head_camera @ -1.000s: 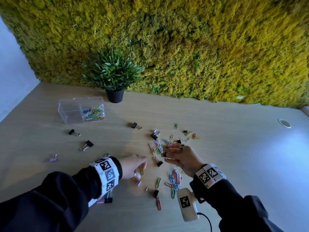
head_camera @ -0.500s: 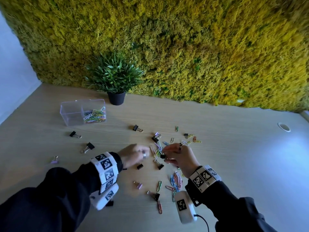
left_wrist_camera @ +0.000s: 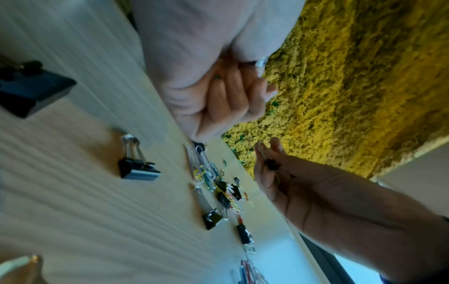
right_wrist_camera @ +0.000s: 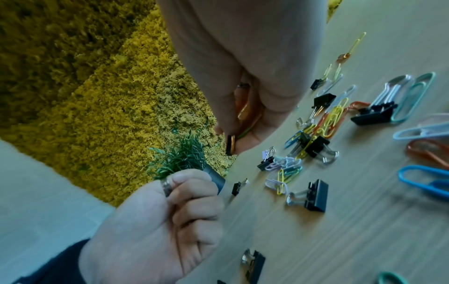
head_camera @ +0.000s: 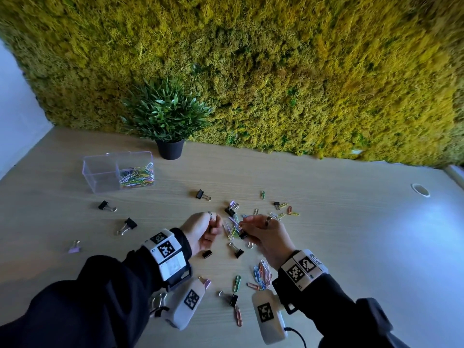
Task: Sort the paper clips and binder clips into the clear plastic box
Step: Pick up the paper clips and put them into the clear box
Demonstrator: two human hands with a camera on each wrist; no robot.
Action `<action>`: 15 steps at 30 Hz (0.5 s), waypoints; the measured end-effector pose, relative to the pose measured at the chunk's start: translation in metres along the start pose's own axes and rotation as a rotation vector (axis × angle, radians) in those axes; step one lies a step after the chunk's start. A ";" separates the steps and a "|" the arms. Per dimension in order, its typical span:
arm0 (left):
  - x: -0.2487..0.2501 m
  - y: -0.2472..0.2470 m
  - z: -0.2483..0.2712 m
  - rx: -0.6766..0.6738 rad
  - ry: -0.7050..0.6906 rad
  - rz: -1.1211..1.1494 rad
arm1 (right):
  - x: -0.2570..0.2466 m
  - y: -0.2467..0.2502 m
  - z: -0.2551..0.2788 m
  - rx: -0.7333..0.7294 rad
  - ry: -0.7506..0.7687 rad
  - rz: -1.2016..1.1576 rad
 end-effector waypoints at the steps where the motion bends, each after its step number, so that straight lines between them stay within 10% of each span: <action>1: 0.000 -0.001 0.000 0.019 -0.012 -0.039 | -0.001 -0.001 0.000 0.011 0.020 0.038; 7: 0.003 -0.021 0.008 0.117 -0.132 -0.536 | -0.002 -0.004 -0.001 0.057 0.104 0.155; 15: -0.005 -0.018 -0.005 0.222 -0.104 -0.395 | 0.003 0.000 0.008 0.125 0.179 0.196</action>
Point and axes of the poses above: each hand's wrist, its own z-axis away from the middle knuckle, its own y-axis out of the back of the hand, x = y × z, the point moved 2 cm from there along -z, towards the middle knuckle, and after that the axes turned 9 degrees about y, right-handed, at the moved point
